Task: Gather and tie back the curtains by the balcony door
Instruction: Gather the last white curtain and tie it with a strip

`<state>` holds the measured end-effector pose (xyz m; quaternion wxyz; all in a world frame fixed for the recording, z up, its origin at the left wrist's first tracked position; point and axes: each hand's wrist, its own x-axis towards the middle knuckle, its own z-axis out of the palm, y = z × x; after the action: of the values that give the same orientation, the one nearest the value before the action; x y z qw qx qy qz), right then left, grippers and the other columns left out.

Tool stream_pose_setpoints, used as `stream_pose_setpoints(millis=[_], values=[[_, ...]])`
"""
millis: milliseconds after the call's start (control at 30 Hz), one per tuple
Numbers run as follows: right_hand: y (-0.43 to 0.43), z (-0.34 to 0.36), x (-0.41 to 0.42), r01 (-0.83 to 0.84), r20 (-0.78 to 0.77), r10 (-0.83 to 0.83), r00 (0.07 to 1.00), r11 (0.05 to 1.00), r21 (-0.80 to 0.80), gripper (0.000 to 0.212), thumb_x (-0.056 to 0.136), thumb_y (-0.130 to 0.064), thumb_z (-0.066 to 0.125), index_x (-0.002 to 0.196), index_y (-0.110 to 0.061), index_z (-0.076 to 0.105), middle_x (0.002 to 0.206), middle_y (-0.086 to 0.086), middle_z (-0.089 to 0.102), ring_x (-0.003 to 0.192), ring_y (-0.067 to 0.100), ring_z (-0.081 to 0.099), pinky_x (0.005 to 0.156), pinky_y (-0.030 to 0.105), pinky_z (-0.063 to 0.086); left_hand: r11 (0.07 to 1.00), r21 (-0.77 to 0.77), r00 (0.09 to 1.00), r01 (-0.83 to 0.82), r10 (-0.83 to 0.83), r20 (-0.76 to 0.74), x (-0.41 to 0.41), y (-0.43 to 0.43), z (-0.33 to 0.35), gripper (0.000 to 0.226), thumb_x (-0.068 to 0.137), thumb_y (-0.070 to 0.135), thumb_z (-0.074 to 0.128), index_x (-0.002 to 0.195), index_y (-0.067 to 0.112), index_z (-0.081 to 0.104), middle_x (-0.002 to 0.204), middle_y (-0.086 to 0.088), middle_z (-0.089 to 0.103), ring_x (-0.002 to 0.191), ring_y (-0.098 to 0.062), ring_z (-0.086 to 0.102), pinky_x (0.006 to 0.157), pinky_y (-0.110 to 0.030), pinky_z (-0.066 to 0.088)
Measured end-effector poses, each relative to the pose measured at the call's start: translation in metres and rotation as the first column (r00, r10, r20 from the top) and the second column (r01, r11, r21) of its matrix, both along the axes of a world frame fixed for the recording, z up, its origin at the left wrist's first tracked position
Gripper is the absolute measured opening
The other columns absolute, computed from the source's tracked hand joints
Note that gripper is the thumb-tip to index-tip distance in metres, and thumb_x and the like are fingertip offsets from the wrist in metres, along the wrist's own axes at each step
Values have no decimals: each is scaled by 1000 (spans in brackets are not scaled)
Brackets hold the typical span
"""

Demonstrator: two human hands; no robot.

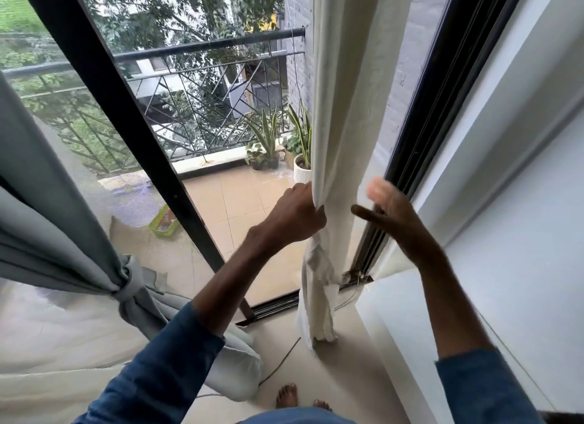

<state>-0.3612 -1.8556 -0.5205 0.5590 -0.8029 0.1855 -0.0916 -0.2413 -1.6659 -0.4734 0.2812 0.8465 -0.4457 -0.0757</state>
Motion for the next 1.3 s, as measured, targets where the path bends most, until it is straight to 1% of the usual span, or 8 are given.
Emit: stream_pose_setpoints(millis=[100,167,333,533,700,833,1000,1300], values=[[-14,23,23,-180,57,173,983,968,174,101,67,-11,92,150,-10,35,153,1,50,139,3,46,113,26,41,998,19,997,63,-62,-56,6,12,-2,26,88,3,49,65,8,39,61,-7,46,57,-33,45,49,-36,33],[-12,39,31,-236,74,224,972,930,283,61,52,-2,82,103,-6,50,84,-12,76,83,-10,68,76,8,52,995,46,980,86,-76,-186,9,20,-2,24,93,14,45,88,-8,54,83,-22,62,77,-42,59,64,-50,51],[-9,30,43,-354,-102,377,921,916,189,46,66,-17,95,50,-26,53,45,-12,42,41,5,37,52,26,26,990,87,969,109,-86,-232,9,39,5,41,96,25,43,119,-7,55,116,-25,63,108,-42,60,91,-56,52],[11,1,19,-158,65,148,987,968,194,33,83,-8,80,115,-3,72,113,10,76,107,27,73,91,39,59,991,76,985,-110,119,-124,9,44,-5,37,95,42,48,95,5,55,93,-15,65,85,-39,61,72,-40,51],[43,-19,0,255,189,-226,956,956,-144,15,88,-21,79,75,-19,71,62,-25,69,60,-12,64,57,5,45,964,52,964,-259,261,-46,-1,35,-13,44,97,49,51,103,6,60,94,-14,64,79,-31,53,66,-33,40],[84,-36,-8,492,271,-415,868,792,-361,24,99,-26,64,79,-14,68,61,-8,64,53,6,56,50,12,33,951,25,947,-307,308,-87,-18,20,-13,34,101,39,45,94,6,53,90,-14,59,83,-35,54,69,-37,40],[128,-44,-13,280,252,-181,951,852,-443,32,107,-37,37,100,-16,59,68,0,62,65,30,64,56,41,45,962,2,934,-272,265,-241,-30,9,-5,21,86,26,52,88,5,57,85,-14,64,80,-39,61,64,-39,49],[109,-25,-23,37,155,25,988,923,-384,41,75,9,34,100,-4,64,68,-19,62,66,0,65,59,18,48,988,-133,633,-82,-51,-772,-29,8,0,60,88,42,62,140,21,39,122,-5,61,109,-22,63,72,-28,58]])
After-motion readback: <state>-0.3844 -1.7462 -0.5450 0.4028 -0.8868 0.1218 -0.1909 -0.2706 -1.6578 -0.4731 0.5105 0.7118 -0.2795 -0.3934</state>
